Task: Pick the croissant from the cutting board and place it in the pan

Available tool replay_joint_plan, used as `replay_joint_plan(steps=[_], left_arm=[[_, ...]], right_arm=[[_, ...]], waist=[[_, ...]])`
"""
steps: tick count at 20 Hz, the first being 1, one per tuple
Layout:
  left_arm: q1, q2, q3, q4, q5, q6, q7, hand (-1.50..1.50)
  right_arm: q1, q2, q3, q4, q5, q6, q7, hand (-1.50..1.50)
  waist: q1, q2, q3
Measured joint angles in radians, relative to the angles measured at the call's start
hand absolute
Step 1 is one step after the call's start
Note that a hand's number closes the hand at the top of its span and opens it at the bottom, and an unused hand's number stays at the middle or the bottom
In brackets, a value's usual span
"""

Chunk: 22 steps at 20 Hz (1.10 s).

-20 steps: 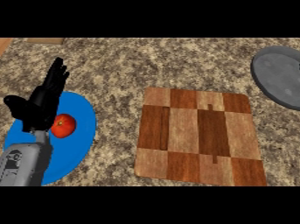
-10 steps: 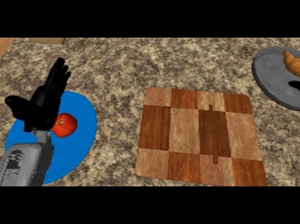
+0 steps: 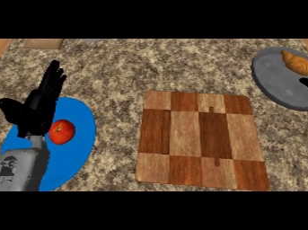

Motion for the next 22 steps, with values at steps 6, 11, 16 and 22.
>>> replay_joint_plan(steps=[6,11,16,22], left_arm=[[0.015,0.011,0.025,0.005,0.004,0.008,0.011,0.00],[0.062,0.016,0.031,-0.017,0.004,0.005,0.011,0.00],[0.078,0.019,0.041,-0.015,-0.004,0.016,0.004,0.00],[0.083,0.030,0.052,-0.030,0.011,0.002,0.009,0.00]], right_arm=[[0.065,0.075,-0.030,-0.123,-0.127,0.170,-0.086,-1.50],[0.166,0.166,0.001,-0.318,-0.175,0.264,-0.077,-1.50],[0.294,0.269,0.043,-0.559,-0.197,0.319,-0.027,-1.50],[0.480,0.407,0.113,-0.930,-0.195,0.369,0.126,-1.50]], waist=[[-0.045,-0.020,-0.005],[-0.070,-0.034,-0.008],[-0.094,-0.041,-0.010],[-0.090,-0.037,-0.010]])
